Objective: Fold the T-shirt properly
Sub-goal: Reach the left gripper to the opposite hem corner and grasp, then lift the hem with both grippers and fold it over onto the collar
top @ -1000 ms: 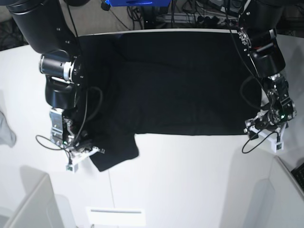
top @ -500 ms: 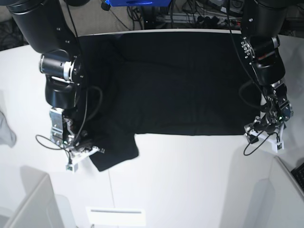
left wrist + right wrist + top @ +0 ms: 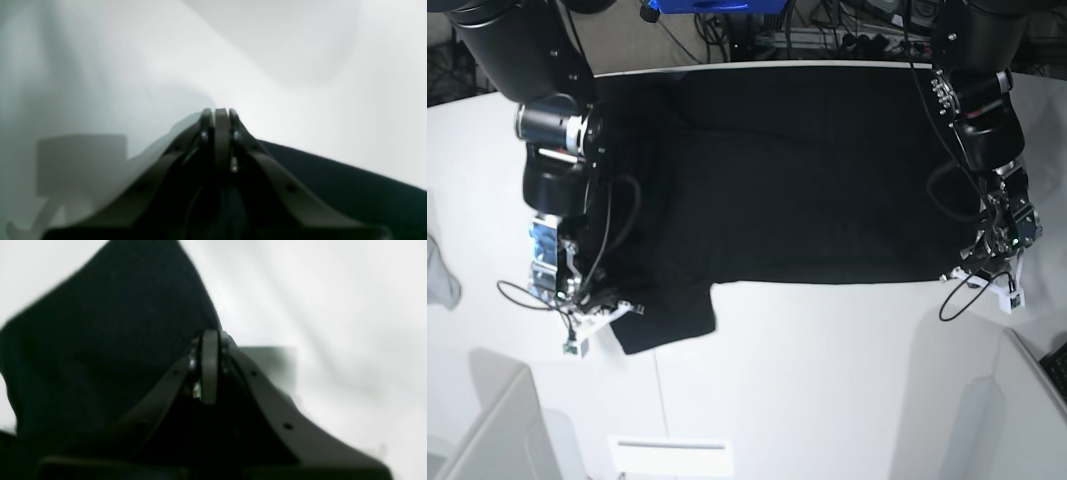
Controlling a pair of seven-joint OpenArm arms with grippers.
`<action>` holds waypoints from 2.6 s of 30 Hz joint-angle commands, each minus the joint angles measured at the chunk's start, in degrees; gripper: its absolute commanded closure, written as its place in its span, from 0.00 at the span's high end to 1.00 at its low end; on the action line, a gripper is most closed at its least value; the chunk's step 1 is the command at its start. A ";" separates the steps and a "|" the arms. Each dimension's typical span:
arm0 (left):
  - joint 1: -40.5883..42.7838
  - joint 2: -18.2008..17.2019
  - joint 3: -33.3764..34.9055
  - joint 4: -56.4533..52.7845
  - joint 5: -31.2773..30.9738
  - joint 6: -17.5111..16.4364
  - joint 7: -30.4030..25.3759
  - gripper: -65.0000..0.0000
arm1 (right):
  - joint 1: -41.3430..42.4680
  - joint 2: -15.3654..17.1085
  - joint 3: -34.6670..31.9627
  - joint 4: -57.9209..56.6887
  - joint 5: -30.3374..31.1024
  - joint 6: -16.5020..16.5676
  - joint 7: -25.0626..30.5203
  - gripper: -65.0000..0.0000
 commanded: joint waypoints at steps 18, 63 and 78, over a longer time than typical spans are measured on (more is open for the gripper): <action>16.72 -1.71 -0.38 36.03 -15.44 -0.18 15.03 0.00 | -12.18 0.73 0.08 40.10 0.58 0.35 -16.70 0.00; 47.76 -1.98 -7.59 64.69 -17.02 -0.18 17.32 0.00 | -48.49 -0.06 2.27 74.83 0.93 0.35 -19.78 0.00; 48.99 -1.98 -7.50 64.60 -17.02 -0.18 17.32 0.00 | -51.30 -8.94 12.47 75.62 0.84 11.42 -20.13 0.00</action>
